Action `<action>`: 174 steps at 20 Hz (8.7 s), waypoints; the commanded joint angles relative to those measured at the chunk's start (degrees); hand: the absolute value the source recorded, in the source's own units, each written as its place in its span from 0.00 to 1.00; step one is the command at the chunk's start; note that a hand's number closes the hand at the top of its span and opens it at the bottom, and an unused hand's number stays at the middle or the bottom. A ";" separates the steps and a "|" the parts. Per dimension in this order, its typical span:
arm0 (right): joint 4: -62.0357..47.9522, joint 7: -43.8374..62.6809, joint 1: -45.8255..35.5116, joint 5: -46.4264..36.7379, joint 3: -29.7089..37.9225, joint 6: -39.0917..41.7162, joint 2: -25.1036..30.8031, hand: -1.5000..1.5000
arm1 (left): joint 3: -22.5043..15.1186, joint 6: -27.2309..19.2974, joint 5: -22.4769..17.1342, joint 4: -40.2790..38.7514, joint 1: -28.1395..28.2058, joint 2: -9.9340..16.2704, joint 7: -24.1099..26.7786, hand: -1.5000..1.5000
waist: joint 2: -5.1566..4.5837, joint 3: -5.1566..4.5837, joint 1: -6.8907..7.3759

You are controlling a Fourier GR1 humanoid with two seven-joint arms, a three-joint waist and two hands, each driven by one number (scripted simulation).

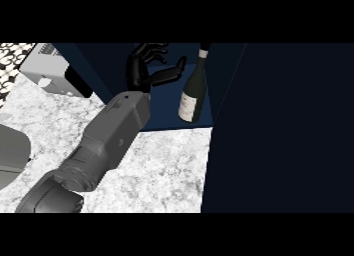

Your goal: Pick up the wine, place it into the cabinet and close the cabinet

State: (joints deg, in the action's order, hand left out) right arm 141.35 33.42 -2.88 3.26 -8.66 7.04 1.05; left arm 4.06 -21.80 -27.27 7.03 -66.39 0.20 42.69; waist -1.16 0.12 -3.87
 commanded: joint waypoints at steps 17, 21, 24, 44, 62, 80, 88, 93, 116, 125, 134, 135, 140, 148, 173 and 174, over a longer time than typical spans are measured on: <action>0.84 1.87 -3.25 1.99 -0.29 -0.72 -0.53 0.00 | -0.69 -6.03 3.37 -2.91 2.76 0.82 2.89 0.00 | -0.83 -0.24 -0.75; 1.32 1.57 -1.69 -1.69 -3.88 -1.52 -1.01 0.00 | 0.12 -4.45 3.02 -2.18 3.37 1.18 3.80 0.00 | -0.51 -0.26 -0.43; 0.17 1.37 -2.15 2.31 0.63 -0.93 -0.55 0.00 | -0.07 -2.10 3.46 -2.11 4.44 1.04 4.82 0.00 | -0.68 -0.20 -0.44; 0.35 2.65 -2.89 0.73 -2.18 -1.92 -0.85 0.00 | -0.64 8.87 4.09 -1.05 6.57 -0.20 7.12 0.00 | 0.03 -0.20 0.64; 0.13 1.79 -1.72 -1.56 -4.12 -3.63 -1.03 0.00 | -11.97 10.32 -8.46 6.88 13.27 -0.20 7.29 0.00 | 1.14 -0.16 0.37; 3.48 6.63 -3.82 -4.25 -3.16 -6.37 -0.20 0.00 | -43.86 -17.34 -12.56 57.38 39.86 -0.19 -3.12 0.00 | 1.39 -0.14 4.00; 7.19 3.77 3.07 -0.11 -0.98 -3.82 1.06 0.00 | -47.03 -27.10 -4.63 78.08 49.68 4.41 -12.23 0.00 | 1.42 -0.08 3.92; 4.21 2.98 0.44 1.91 1.70 -2.65 1.95 0.00 | -49.26 -25.79 -1.37 88.19 60.89 8.40 -10.08 0.00 | 1.31 -0.11 4.07; 6.63 11.49 8.42 8.97 -11.72 2.27 -0.09 1.00 | -38.60 -3.90 -7.39 111.84 81.80 34.63 -10.06 0.00 | 1.44 -0.16 4.22; 5.61 9.56 10.49 5.22 -23.92 5.78 0.58 1.00 | -23.86 4.29 -16.34 112.53 87.40 39.50 -8.87 0.00 | 1.60 -0.15 4.59; 2.37 11.03 3.61 -7.34 -44.12 -5.63 -1.05 1.00 | -14.64 10.00 -21.23 109.88 87.25 40.84 -12.71 0.00 | 1.53 -0.21 3.91; 2.73 11.34 3.50 -7.25 -45.49 -7.29 -1.04 1.00 | -12.92 14.18 -22.29 107.38 89.04 42.21 -11.34 0.00 | 1.64 -0.26 4.06; -0.77 10.89 -1.99 -8.48 -47.33 -15.73 -0.94 1.00 | -10.10 15.43 -23.50 107.43 87.96 42.91 -12.87 0.00 | 1.58 -0.28 4.33; -9.83 6.39 -11.11 -13.72 -51.90 -25.90 -0.81 1.00 | -6.69 19.41 -26.96 105.84 87.42 43.97 -15.91 0.00 | 1.60 -0.31 4.90; -41.02 5.80 -59.26 7.56 -26.55 -40.11 -0.93 1.00 | -9.96 16.83 -24.85 108.14 81.97 38.80 -21.50 0.00 | 0.98 -0.25 7.21; -43.45 6.77 -63.29 8.78 -25.59 -40.52 -0.95 1.00 | -8.88 16.63 -24.48 104.15 79.20 38.47 -21.10 0.00 | 0.89 -0.29 6.58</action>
State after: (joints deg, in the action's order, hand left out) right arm 107.37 41.08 -55.20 8.16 -39.23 -32.25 1.53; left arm -5.15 -5.04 -52.69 113.07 13.65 39.63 21.33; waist -0.28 -0.15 2.81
